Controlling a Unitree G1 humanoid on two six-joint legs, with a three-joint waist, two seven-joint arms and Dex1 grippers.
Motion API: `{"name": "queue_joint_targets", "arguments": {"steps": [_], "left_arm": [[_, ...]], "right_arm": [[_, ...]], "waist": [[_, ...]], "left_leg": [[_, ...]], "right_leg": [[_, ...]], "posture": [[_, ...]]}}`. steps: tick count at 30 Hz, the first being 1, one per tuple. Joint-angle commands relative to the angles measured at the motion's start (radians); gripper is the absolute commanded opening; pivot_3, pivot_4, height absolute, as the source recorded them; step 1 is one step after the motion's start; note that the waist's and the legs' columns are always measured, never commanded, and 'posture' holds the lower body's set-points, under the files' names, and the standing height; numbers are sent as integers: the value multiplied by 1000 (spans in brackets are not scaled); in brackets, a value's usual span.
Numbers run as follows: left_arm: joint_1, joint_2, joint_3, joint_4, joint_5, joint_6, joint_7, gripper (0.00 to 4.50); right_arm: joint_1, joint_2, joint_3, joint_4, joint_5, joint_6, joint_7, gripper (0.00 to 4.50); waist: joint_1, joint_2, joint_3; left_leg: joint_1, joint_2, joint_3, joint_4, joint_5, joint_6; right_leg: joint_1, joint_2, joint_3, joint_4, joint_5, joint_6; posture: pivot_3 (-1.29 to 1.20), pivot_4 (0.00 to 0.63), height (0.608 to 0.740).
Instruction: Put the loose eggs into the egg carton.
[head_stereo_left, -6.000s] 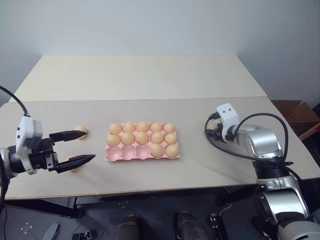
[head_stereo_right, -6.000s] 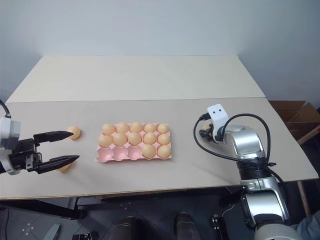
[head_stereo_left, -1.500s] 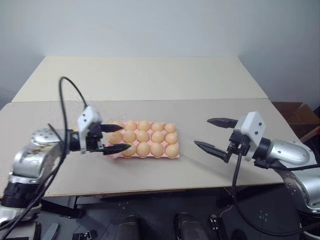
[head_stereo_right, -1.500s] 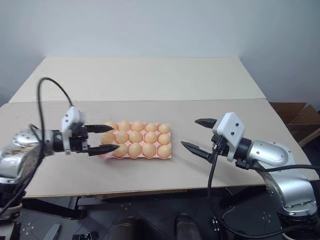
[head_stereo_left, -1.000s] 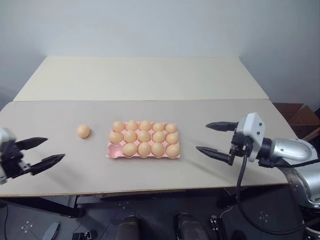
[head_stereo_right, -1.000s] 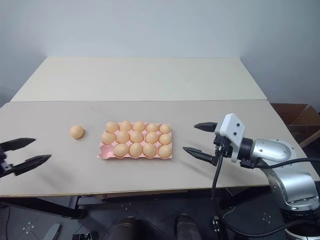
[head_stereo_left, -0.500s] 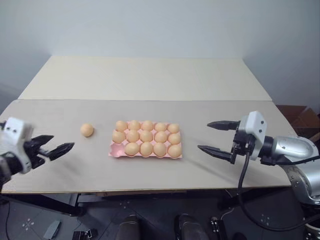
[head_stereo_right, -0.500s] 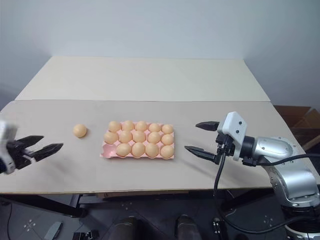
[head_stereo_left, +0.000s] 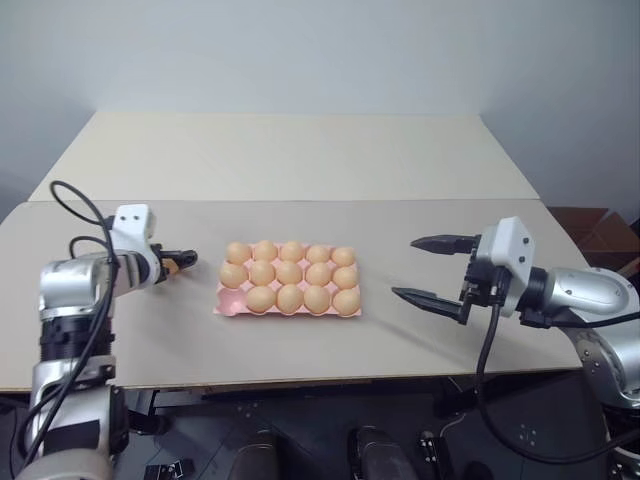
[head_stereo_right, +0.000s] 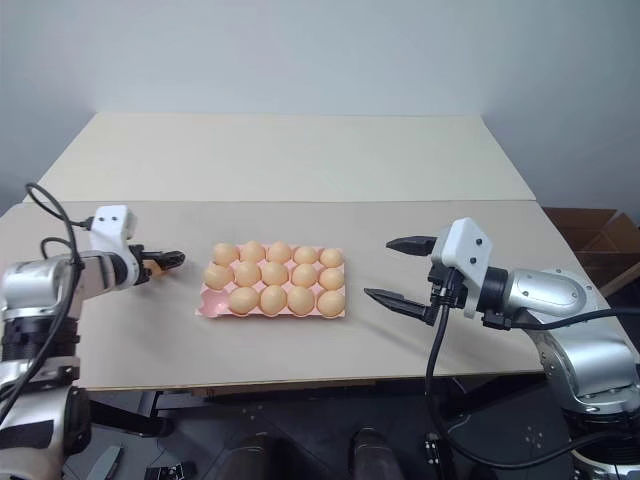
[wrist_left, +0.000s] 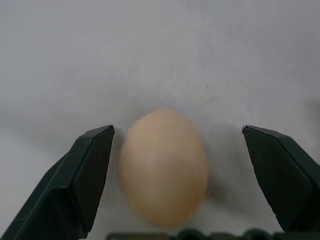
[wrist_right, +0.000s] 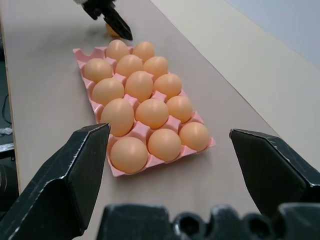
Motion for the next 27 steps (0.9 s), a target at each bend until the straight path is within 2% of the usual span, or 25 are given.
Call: {"name": "queue_joint_targets", "arguments": {"steps": [1, 7, 8, 12, 14, 18, 22, 27], "left_arm": [[-22, -3, -22, 36, 28, -12, -2, 3901], [11, 14, -33, 10, 47, -65, -41, 2008], [41, 49, -59, -47, 49, -94, -96, 1775], [173, 189, -74, -233, 29, -316, -338, 1775], [205, 232, -52, -259, 8, -417, -437, 1775], [216, 312, -57, -254, -84, -577, -765, 1775], [228, 332, -106, -283, -126, -645, -973, 1775], [238, 275, -175, -320, -118, -676, -1028, 1775]], "right_arm": [[3, -6, -37, -42, 20, 2, -16, 4500], [19, -6, -51, -68, 28, 16, -46, 4500], [21, -6, -56, -73, 30, 19, -51, 4500], [34, -6, -73, -88, 38, 27, -67, 4500], [38, -6, -74, -89, 40, 27, -71, 4500], [48, 3, -64, -88, 35, 18, -78, 4500], [51, 15, -55, -86, 29, 17, -87, 4500], [70, 23, -59, -111, 33, 25, -109, 4500]], "waist": [[-1, 0, 0], [0, 0, 0], [0, 0, 0], [-6, 0, 0], [-5, 0, 0], [3, 0, 0], [8, 0, 0], [8, 0, 0]], "left_leg": [[0, 0, 0, 0, 0, 0], [1, 0, 0, 0, 0, 0], [1, 0, 0, 0, 0, 0], [-1, 1, 1, 0, 0, 0], [-2, 1, 1, 0, 0, 0], [0, 1, 1, 0, 0, 0], [-1, 1, 2, 0, 0, 0], [-2, 1, 2, 1, 0, 0]], "right_leg": [[0, 0, 0, 0, 0, 0], [0, 0, 0, 1, 0, 0], [0, 0, 0, 1, 0, 0], [-2, 0, 0, 0, 0, 0], [-2, -1, 0, 0, 0, 0], [-1, -1, 0, 0, 0, -2], [-1, -1, 0, -1, -1, -2], [-2, 0, 0, -1, -1, -2]], "posture": [[0, 150, 740], [0, 150, 740], [0, 150, 740], [0, 150, 740], [0, 150, 740], [0, 150, 740], [0, 150, 740], [0, 150, 740]]}}
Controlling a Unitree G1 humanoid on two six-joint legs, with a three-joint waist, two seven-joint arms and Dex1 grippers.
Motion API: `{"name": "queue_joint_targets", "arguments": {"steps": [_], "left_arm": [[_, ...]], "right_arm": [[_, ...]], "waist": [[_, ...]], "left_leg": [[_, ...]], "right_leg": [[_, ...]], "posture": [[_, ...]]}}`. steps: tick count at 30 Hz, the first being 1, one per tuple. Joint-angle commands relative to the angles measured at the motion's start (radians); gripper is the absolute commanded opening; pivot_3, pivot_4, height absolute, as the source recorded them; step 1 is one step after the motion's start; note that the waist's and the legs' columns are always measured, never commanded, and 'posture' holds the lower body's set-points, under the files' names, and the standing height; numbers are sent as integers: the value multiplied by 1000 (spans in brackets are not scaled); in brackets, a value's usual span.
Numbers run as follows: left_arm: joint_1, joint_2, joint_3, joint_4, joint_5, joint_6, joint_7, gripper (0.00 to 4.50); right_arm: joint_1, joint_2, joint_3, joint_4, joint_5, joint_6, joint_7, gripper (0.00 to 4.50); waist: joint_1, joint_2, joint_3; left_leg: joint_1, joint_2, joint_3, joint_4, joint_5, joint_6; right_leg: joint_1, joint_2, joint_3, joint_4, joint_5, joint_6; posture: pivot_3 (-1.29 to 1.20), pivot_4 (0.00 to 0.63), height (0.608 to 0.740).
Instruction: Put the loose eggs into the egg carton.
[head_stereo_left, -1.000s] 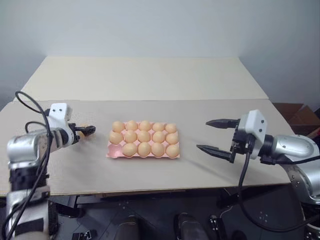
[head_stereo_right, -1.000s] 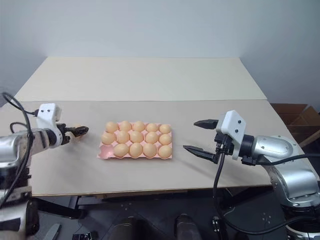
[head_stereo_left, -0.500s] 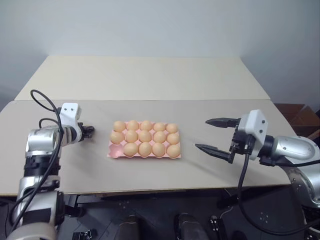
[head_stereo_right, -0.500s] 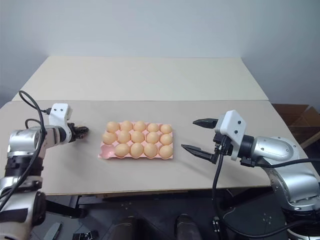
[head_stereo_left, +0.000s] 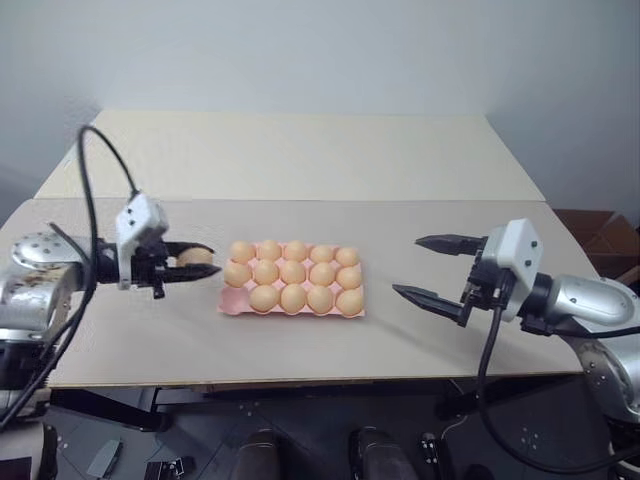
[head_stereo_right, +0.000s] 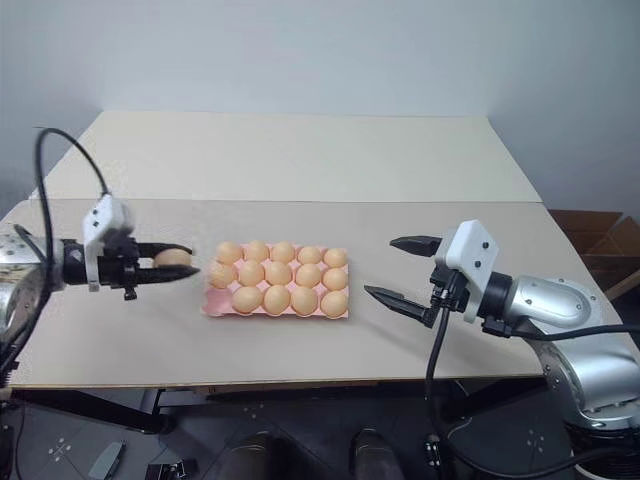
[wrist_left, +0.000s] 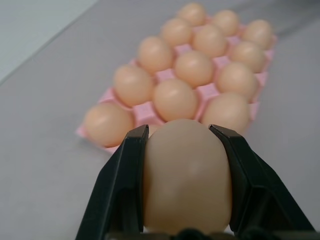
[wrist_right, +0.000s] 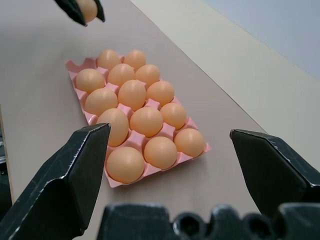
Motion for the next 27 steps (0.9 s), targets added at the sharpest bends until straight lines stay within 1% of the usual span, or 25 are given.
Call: {"name": "queue_joint_targets", "arguments": {"steps": [1, 4, 6, 8, 9, 12, 14, 15, 19, 22, 24, 27], "left_arm": [[-1, -38, -32, -39, 4, -41, -12, 1775], [-21, -64, -69, -11, 54, -65, 9, 1775], [-31, -57, -89, 4, 79, -66, 0, 1775], [-33, -47, -89, 6, 76, -58, -16, 2350], [-33, -44, -83, 5, 71, -54, -22, 2530], [-28, -25, -84, 3, 89, -58, -25, 3528], [-24, -10, -71, -2, 78, -55, -36, 4052], [-23, -3, -64, -6, 70, -52, -41, 4396], [-17, 26, 9, -19, 34, -55, -31, 4454], [12, 43, 125, -8, -27, -67, -37, 4454], [64, 52, 215, 24, -50, -148, -72, 4454], [197, 99, 343, 46, -92, -175, -159, 4454]], "right_arm": [[5, 0, -22, -47, 12, -1, -18, 4500], [11, -2, -26, -57, 17, 4, -27, 4500], [17, -4, -31, -65, 20, 9, -31, 4500], [22, -5, -36, -73, 22, 12, -35, 4500], [24, -6, -37, -75, 22, 13, -37, 4500], [26, -9, -39, -78, 25, 13, -42, 4500], [21, -9, -37, -74, 25, 11, -45, 4500], [18, -9, -36, -71, 24, 10, -45, 4500], [11, -9, -33, -61, 25, 4, -42, 4500], [11, -12, -34, -47, 26, -2, -30, 4500], [7, -18, -35, -27, 28, -11, -7, 4500], [1, -39, -42, 24, 33, -31, 56, 4500]], "waist": [[0, 0, 0], [0, 0, 0], [-3, 0, 0], [-5, 0, 0], [-5, 0, 0], [-4, 0, 0], [-3, 0, 0], [-3, 0, 0], [-3, 0, 0], [-6, 0, 0], [-9, 0, 0], [-23, 1, 0]], "left_leg": [[0, 0, 0, 0, 0, 0], [0, 0, -1, 2, 0, 0], [0, 0, -1, 2, 0, 0], [0, 0, -1, 2, 0, 0], [0, 1, -2, 2, 0, 1], [0, 1, -2, 2, -1, 1], [0, 0, -2, 2, -1, 1], [0, 1, -2, 2, 0, 1], [0, 1, -2, 2, 0, 1], [0, 1, -2, 2, -1, 1], [0, 1, -2, 2, -1, 1], [1, 2, -1, 2, -1, 1]], "right_leg": [[0, 0, 0, 0, 0, 0], [0, 0, 0, 1, 0, 0], [0, 1, 0, 1, 0, 1], [0, 1, 0, 1, 0, 1], [0, 1, 0, 1, 0, 1], [0, 1, 0, 1, 0, 1], [0, 1, 0, 1, 0, 1], [0, 1, 0, 1, 0, 1], [0, 1, -1, 1, 0, 1], [0, 1, -1, 1, 0, 1], [0, 1, -1, 1, 0, 1], [0, 1, -1, 1, -1, 0]], "posture": [[0, 150, 740], [0, 150, 740], [0, 150, 740], [0, 150, 740], [0, 150, 740], [0, 150, 740], [0, 150, 740], [0, 150, 740], [0, 150, 740], [0, 150, 740], [0, 150, 740], [0, 150, 740]]}}
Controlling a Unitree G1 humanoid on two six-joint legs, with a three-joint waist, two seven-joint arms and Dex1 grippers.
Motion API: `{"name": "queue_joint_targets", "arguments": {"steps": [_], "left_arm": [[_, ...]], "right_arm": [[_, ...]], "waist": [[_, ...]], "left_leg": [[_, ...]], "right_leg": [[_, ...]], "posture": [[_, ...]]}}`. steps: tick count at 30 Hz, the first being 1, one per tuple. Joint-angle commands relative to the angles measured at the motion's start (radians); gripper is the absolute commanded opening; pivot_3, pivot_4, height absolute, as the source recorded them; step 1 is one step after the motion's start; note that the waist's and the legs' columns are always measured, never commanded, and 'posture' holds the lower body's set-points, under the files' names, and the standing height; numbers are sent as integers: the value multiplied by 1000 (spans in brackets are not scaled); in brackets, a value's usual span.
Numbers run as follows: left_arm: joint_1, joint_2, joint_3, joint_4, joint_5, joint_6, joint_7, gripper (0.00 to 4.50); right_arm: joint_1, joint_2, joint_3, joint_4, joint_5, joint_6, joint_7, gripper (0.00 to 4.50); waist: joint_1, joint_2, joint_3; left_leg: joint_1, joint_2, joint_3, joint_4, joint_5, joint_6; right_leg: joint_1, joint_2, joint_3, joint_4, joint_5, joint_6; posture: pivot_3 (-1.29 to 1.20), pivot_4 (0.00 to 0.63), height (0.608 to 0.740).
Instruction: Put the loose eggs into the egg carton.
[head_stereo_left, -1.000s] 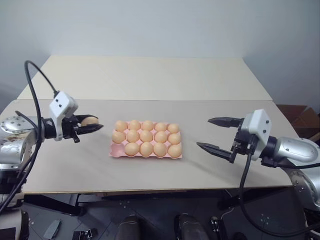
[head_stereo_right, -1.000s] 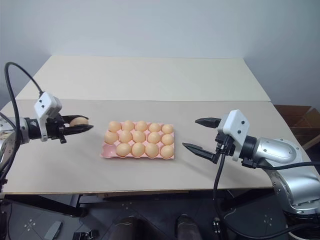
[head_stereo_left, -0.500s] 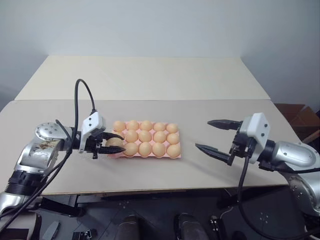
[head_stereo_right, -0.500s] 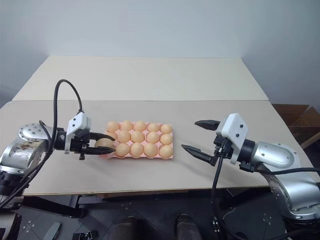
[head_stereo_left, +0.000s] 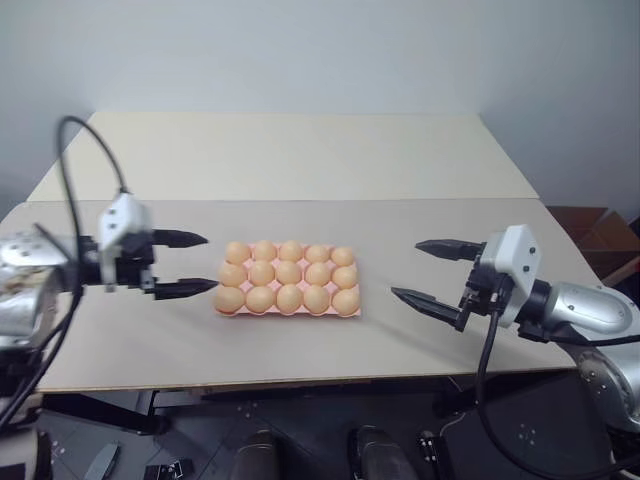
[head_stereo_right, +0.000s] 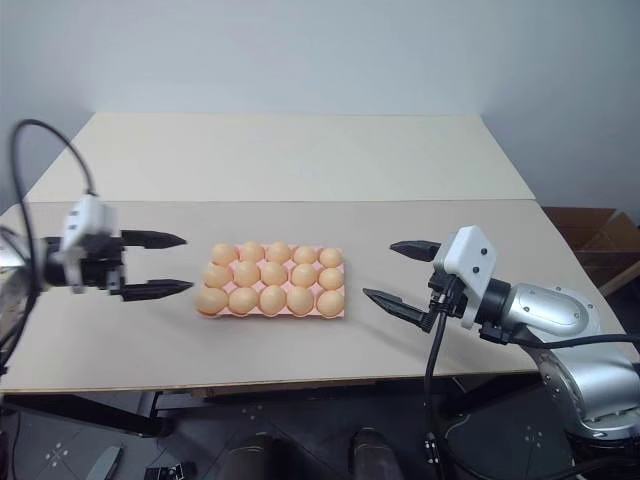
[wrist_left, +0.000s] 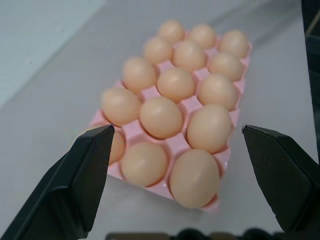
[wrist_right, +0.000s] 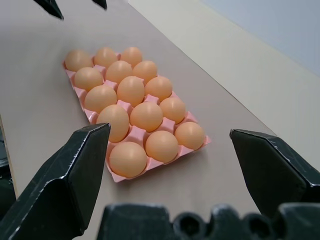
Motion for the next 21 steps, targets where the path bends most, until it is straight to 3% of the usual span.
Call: {"name": "queue_joint_targets", "arguments": {"steps": [1, 5, 10, 14, 21], "left_arm": [[150, 52, 182, 1, -53, -43, -80, 4454], [338, 50, 350, -72, -83, 0, -63, 4454], [568, -37, 533, -257, -140, 96, 16, 4454], [652, -93, 585, -366, -175, 138, 81, 4454], [658, -83, 582, -442, -217, 193, 147, 4454]], "right_arm": [[-8, -39, -45, 52, 17, -50, 89, 4500], [-3, -64, -42, 96, 7, -73, 156, 4500], [-7, -56, -43, 105, 17, -71, 167, 4500], [-12, -38, -25, 86, 13, -74, 153, 4500], [-71, -31, -9, 95, 20, -67, 155, 4500]], "waist": [[-6, 0, 0], [-4, 0, 0], [0, 1, 0], [7, 1, 0], [10, 1, 0]], "left_leg": [[0, 0, 0, 0, 0, 0], [1, 1, 0, 0, 0, 0], [1, 1, 0, 0, 0, 0], [1, 1, 0, 0, 0, 0], [2, 1, 1, 0, 0, 0]], "right_leg": [[0, 0, 0, 0, 0, 0], [0, -1, -1, 0, -1, -1], [0, -2, -1, 0, -2, -2], [1, -2, 0, 0, -3, -4], [1, -1, 0, 0, -4, -5]], "posture": [[0, 150, 740], [0, 150, 740], [0, 150, 740], [0, 150, 740], [0, 150, 740]]}}
